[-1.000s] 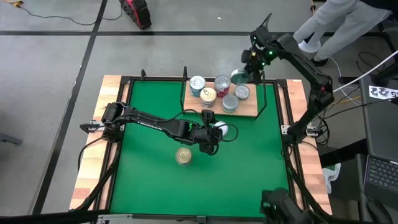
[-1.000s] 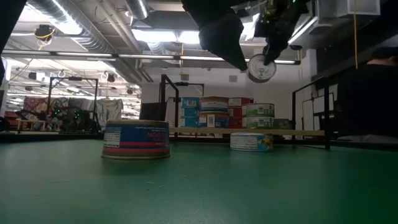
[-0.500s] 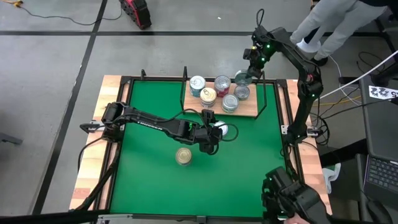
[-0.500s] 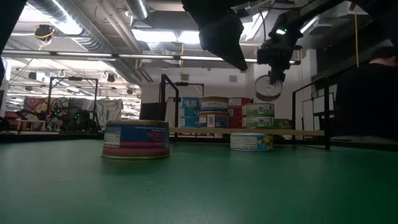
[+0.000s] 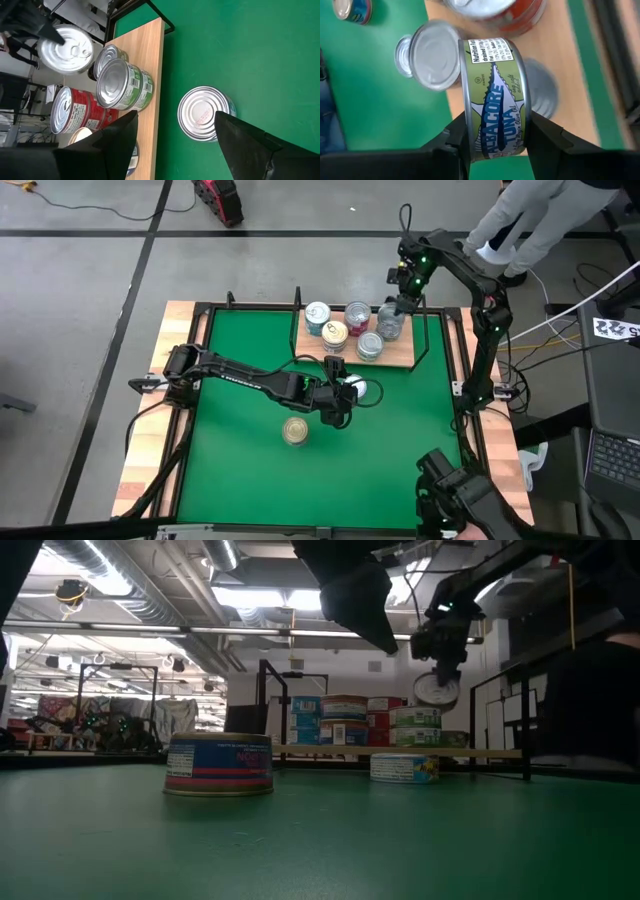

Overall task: Stack canned seafood by type on shelf
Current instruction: Stack the green tuna can on top of the green tuna can on the shelf

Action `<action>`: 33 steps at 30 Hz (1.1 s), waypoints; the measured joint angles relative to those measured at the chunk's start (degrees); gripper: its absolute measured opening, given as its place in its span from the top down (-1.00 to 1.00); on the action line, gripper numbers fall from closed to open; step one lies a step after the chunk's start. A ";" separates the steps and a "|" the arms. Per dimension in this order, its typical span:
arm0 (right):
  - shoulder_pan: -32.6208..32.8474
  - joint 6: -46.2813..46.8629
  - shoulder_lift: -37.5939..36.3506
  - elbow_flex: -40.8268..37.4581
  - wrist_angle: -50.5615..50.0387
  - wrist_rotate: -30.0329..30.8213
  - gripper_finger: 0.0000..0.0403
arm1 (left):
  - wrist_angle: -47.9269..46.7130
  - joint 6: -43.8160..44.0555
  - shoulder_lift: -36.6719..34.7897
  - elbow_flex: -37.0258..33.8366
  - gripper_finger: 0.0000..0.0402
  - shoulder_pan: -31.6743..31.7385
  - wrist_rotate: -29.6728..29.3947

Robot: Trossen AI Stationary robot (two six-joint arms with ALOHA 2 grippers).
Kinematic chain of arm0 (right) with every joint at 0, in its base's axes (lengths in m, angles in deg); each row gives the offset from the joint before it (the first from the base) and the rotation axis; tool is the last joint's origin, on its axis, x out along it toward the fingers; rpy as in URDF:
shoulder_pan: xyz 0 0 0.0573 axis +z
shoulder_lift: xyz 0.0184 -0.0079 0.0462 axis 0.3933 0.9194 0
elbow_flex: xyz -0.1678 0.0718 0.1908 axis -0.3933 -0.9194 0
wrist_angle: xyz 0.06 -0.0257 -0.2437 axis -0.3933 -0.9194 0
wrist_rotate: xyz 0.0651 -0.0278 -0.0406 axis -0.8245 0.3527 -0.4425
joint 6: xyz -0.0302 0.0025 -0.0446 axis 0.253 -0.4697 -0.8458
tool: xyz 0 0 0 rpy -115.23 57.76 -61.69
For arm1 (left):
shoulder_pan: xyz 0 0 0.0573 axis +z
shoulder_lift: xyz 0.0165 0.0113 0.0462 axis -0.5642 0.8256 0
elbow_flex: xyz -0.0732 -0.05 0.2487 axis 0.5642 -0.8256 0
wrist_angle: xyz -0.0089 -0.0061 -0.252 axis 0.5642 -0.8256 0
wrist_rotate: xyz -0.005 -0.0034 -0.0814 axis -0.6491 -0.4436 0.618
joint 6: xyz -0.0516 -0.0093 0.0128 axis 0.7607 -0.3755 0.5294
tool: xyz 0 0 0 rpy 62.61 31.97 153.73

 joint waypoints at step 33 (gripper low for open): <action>0.76 -1.51 0.04 -9.53 4.54 0.02 0.30 | 0.00 -0.02 0.00 0.00 -0.30 -0.01 0.02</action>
